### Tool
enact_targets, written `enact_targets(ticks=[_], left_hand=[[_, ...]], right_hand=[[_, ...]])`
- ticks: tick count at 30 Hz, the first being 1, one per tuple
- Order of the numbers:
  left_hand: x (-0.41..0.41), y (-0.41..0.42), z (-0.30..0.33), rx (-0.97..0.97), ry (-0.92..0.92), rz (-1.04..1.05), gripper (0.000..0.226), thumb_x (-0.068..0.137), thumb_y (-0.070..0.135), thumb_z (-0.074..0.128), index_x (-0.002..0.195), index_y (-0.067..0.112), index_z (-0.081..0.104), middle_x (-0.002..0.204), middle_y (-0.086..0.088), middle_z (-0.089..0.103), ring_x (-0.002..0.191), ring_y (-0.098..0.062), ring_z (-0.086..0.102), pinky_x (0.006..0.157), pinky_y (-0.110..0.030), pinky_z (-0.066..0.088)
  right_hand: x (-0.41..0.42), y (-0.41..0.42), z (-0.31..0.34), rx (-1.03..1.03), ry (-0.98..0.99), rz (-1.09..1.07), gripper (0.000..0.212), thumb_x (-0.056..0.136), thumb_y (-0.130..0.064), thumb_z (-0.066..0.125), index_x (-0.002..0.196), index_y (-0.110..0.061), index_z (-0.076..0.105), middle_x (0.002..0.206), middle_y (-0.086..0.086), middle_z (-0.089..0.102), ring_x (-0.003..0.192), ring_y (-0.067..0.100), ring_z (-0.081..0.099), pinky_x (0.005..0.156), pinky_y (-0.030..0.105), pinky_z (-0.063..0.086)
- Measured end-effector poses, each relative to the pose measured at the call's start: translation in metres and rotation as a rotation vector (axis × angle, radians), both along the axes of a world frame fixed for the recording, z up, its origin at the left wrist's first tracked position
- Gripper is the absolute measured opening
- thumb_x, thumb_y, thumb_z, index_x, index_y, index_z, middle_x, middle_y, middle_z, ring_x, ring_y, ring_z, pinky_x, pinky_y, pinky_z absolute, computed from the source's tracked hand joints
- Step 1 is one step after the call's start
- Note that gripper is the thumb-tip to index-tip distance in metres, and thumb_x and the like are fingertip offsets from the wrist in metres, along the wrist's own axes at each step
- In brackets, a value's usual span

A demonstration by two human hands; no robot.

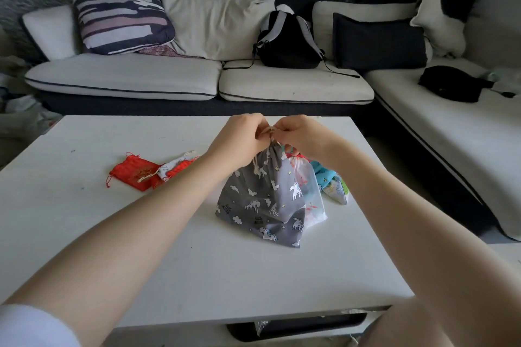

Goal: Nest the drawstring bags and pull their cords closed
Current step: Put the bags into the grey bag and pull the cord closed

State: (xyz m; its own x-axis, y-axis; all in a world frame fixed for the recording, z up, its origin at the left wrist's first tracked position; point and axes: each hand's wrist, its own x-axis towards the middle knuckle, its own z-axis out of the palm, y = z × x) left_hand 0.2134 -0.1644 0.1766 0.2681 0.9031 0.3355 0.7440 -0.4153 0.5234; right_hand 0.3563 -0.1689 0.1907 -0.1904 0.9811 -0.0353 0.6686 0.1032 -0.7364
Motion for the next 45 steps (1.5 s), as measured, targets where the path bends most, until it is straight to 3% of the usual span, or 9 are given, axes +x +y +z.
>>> enact_targets(ticks=[5,11,16,20,25,30,35,40,45], left_hand=[[0.001,0.003,0.0,0.044,-0.053,-0.033,0.014,0.087,0.013,0.056,0.097,0.008,0.064,0.093,-0.003,0.064,0.084,-0.02,0.059,0.075,-0.036,0.048],[0.005,0.008,-0.004,0.242,-0.143,-0.024,0.021,0.084,0.01,0.062,0.105,0.007,0.058,0.098,0.001,0.05,0.091,-0.014,0.049,0.082,-0.028,0.042],[0.007,0.003,-0.007,0.224,-0.145,-0.111,0.013,0.083,0.017,0.064,0.09,0.006,0.065,0.093,0.003,0.05,0.079,-0.012,0.05,0.07,-0.02,0.035],[0.008,0.005,-0.006,0.159,-0.101,-0.095,0.024,0.086,0.023,0.063,0.086,-0.001,0.063,0.087,-0.002,0.051,0.073,-0.02,0.051,0.069,-0.032,0.041],[0.003,0.007,-0.006,0.05,0.14,0.069,0.031,0.094,0.023,0.042,0.065,0.012,0.043,0.074,0.0,0.043,0.075,-0.025,0.044,0.062,-0.032,0.032],[0.002,0.012,-0.013,-0.05,0.589,0.25,0.023,0.093,0.015,0.037,0.096,0.011,0.059,0.102,-0.01,0.063,0.094,-0.034,0.058,0.068,-0.028,0.037],[-0.001,0.015,-0.018,-0.018,0.623,0.299,0.023,0.092,0.014,0.038,0.103,0.009,0.057,0.103,-0.014,0.063,0.094,-0.034,0.06,0.066,-0.028,0.034],[-0.011,0.018,-0.015,-0.049,0.553,0.356,0.039,0.089,-0.002,0.032,0.127,0.004,0.032,0.103,-0.021,0.062,0.074,-0.032,0.049,0.061,-0.031,0.032],[-0.007,0.024,-0.014,0.045,0.532,0.315,0.039,0.087,-0.004,0.038,0.124,0.005,0.033,0.1,-0.018,0.062,0.074,-0.033,0.054,0.056,-0.031,0.031]], right_hand=[[0.012,0.0,-0.004,-0.433,0.658,0.065,0.021,0.088,-0.007,0.04,0.069,-0.008,0.05,0.057,0.0,0.037,0.053,0.013,0.032,0.057,0.025,0.026],[0.015,0.002,-0.004,-0.495,0.904,-0.031,0.023,0.091,-0.014,0.04,0.072,-0.011,0.054,0.05,-0.005,0.036,0.047,0.009,0.033,0.053,0.021,0.028],[0.019,0.005,-0.003,-0.48,0.928,-0.071,0.023,0.09,-0.013,0.041,0.071,-0.013,0.054,0.049,-0.006,0.038,0.048,0.009,0.035,0.053,0.02,0.029],[0.017,0.003,-0.003,-0.47,0.892,-0.049,0.026,0.092,-0.012,0.041,0.07,-0.013,0.054,0.047,-0.006,0.04,0.045,0.009,0.038,0.052,0.019,0.031],[0.024,-0.001,-0.001,-0.306,0.656,-0.151,0.022,0.091,-0.001,0.047,0.076,-0.012,0.059,0.053,0.001,0.045,0.049,0.012,0.042,0.052,0.021,0.039],[0.017,0.002,-0.016,-0.196,0.613,-0.306,0.032,0.084,0.011,0.039,0.067,-0.013,0.051,0.055,0.004,0.036,0.041,0.011,0.031,0.039,0.014,0.029],[0.014,-0.001,-0.024,-0.184,0.681,-0.231,0.03,0.085,0.011,0.038,0.072,-0.013,0.051,0.052,0.001,0.029,0.047,0.012,0.023,0.043,0.021,0.021],[0.016,-0.004,-0.026,-0.1,0.68,-0.073,0.033,0.084,0.015,0.037,0.07,-0.013,0.047,0.048,-0.001,0.027,0.044,0.012,0.023,0.047,0.024,0.019],[0.022,-0.004,-0.019,-0.076,0.694,-0.017,0.032,0.084,0.016,0.036,0.07,-0.012,0.046,0.054,0.0,0.024,0.043,0.01,0.021,0.043,0.019,0.019]])
